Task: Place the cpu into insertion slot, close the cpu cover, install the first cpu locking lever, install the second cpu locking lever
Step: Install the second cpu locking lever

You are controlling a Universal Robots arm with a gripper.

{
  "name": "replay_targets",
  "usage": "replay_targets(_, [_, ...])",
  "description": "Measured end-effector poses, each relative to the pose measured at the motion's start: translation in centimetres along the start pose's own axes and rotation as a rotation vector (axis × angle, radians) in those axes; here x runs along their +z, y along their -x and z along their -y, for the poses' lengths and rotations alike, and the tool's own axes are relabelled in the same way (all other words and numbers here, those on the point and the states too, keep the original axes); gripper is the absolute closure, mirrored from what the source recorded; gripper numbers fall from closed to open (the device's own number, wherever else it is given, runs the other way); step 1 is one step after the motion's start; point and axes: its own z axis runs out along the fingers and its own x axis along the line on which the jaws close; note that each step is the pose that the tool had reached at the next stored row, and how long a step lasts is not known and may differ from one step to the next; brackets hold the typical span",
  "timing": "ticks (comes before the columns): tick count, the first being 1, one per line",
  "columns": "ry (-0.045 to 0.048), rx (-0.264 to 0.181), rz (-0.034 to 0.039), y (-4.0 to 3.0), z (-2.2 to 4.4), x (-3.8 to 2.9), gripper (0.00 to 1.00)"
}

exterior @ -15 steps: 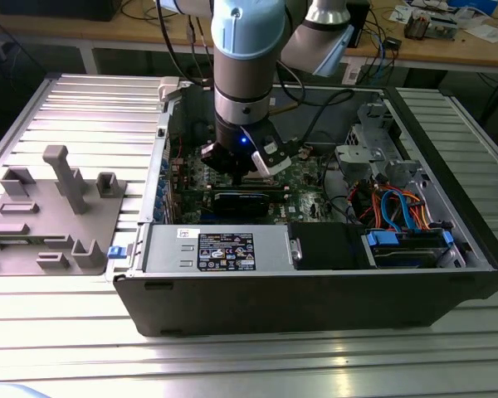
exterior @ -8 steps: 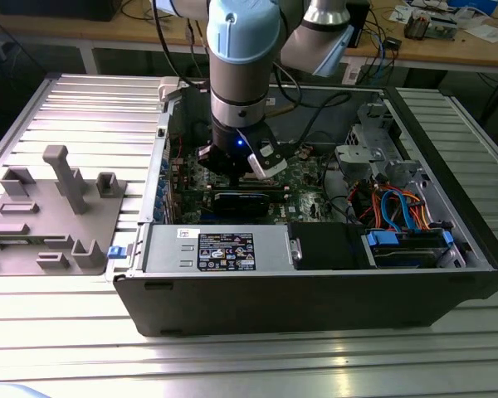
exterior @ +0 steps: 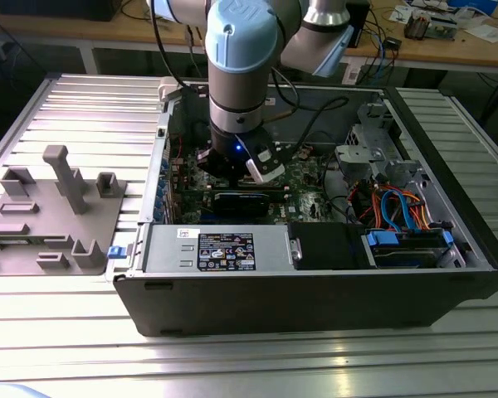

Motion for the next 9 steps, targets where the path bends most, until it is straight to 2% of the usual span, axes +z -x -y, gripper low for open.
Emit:
replay_targets(1, [0.0034,0.0,0.0003,-0.03,0.01,0.06,0.89])
replay_targets(2, [0.0104,0.0,0.0009,-0.08,0.02,0.13,0.89])
replay_targets(3, [0.0217,0.0,0.0019,-0.13,0.03,0.21,0.89])
replay_targets(8, [0.0502,0.001,0.0044,-0.19,0.13,0.72,0.89])
replay_targets(9, [0.0592,0.001,0.0055,-0.19,0.14,0.8,0.89])
